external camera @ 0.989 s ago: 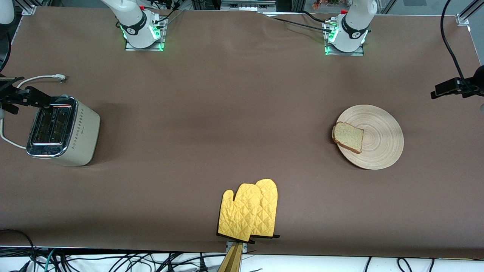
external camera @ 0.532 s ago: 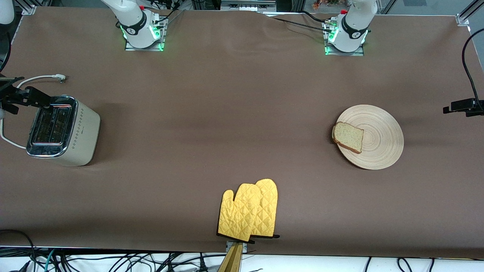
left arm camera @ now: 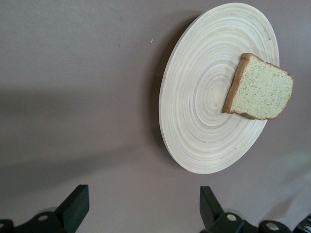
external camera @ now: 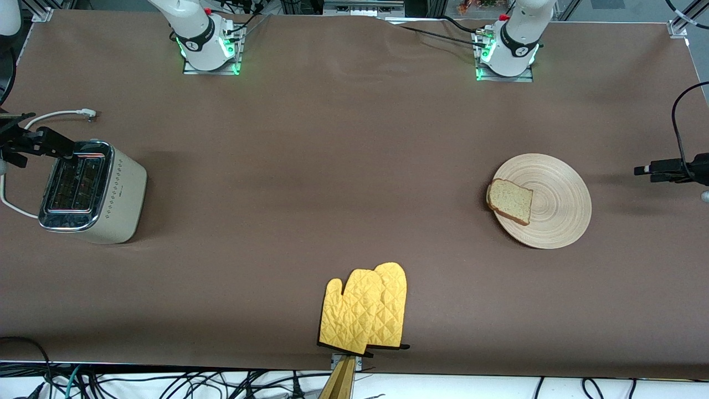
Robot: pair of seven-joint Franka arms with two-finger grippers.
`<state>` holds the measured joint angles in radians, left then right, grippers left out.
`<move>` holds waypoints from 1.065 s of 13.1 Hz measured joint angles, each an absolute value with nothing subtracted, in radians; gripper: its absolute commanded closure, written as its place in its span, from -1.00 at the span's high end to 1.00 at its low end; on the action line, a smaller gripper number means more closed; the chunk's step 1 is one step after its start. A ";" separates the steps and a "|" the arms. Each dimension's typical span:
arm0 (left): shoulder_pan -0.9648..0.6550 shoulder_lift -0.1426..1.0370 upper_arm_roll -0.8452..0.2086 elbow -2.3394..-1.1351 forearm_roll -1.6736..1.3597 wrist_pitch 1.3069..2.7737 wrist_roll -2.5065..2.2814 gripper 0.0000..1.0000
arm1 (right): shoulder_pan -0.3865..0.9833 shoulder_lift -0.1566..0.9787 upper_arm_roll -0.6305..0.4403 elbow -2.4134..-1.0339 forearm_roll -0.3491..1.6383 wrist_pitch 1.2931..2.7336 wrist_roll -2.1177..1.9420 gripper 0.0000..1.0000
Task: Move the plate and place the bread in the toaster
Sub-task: 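Lower the left gripper to the wooden plate rim and grasp it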
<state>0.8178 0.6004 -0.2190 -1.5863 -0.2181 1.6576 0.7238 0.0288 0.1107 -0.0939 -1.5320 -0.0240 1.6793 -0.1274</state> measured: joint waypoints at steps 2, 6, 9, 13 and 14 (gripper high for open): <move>0.900 0.685 -0.301 -1.556 -0.219 1.657 0.734 1.00 | 0.029 0.111 -0.094 -1.532 -0.024 1.679 -0.127 1.00; 0.912 0.785 -0.320 -1.541 -0.290 1.656 0.752 1.00 | 0.028 0.111 -0.094 -1.532 -0.024 1.679 -0.127 1.00; 0.910 0.829 -0.336 -1.541 -0.339 1.655 0.754 1.00 | 0.028 0.111 -0.094 -1.532 -0.024 1.679 -0.127 1.00; 0.908 0.859 -0.356 -1.541 -0.386 1.650 0.755 1.00 | 0.028 0.111 -0.094 -1.532 -0.024 1.679 -0.127 1.00; 0.907 0.869 -0.356 -1.542 -0.403 1.649 0.760 1.00 | 0.028 0.111 -0.094 -1.532 -0.024 1.679 -0.127 1.00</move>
<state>0.9067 0.8693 -0.3564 -1.5424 -0.4028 1.6491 0.7602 0.0282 0.1111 -0.0939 -1.5319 -0.0239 1.6786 -0.1274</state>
